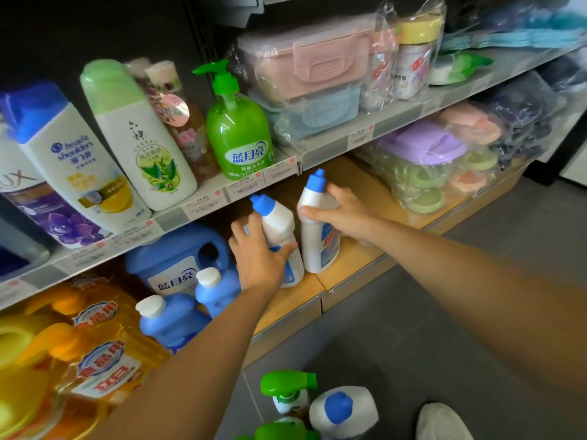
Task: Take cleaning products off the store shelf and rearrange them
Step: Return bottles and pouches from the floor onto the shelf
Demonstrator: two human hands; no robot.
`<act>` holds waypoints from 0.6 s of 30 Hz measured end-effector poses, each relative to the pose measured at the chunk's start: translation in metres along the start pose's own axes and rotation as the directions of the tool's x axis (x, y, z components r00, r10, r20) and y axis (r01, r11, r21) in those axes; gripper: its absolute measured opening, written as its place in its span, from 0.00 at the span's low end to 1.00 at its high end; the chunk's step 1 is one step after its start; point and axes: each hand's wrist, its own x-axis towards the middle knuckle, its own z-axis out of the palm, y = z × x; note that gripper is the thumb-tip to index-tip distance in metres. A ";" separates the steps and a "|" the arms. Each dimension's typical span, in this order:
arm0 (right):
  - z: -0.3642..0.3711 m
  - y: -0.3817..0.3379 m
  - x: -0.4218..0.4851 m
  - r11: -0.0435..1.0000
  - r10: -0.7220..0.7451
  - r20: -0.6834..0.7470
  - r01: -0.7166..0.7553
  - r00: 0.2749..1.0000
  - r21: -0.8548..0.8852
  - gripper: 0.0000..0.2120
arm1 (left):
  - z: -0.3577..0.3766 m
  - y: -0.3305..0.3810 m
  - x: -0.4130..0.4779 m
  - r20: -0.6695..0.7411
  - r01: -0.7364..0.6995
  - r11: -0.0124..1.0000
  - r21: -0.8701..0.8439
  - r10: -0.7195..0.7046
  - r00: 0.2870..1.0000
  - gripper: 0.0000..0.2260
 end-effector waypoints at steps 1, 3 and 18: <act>-0.003 0.002 0.006 0.996 -0.010 0.009 0.011 1.000 -0.092 0.32 | 0.003 0.001 0.007 -0.032 0.044 0.998 0.032 -0.043 0.999 0.36; -0.011 0.009 0.015 0.964 -0.031 0.066 0.047 0.997 -0.260 0.33 | 0.008 0.001 0.024 -0.082 0.137 0.983 0.121 -0.127 0.989 0.37; -0.016 0.077 0.036 0.992 -0.125 0.145 0.122 0.981 0.031 0.38 | 0.027 -0.013 0.047 -0.135 0.190 0.974 0.124 -0.173 0.976 0.45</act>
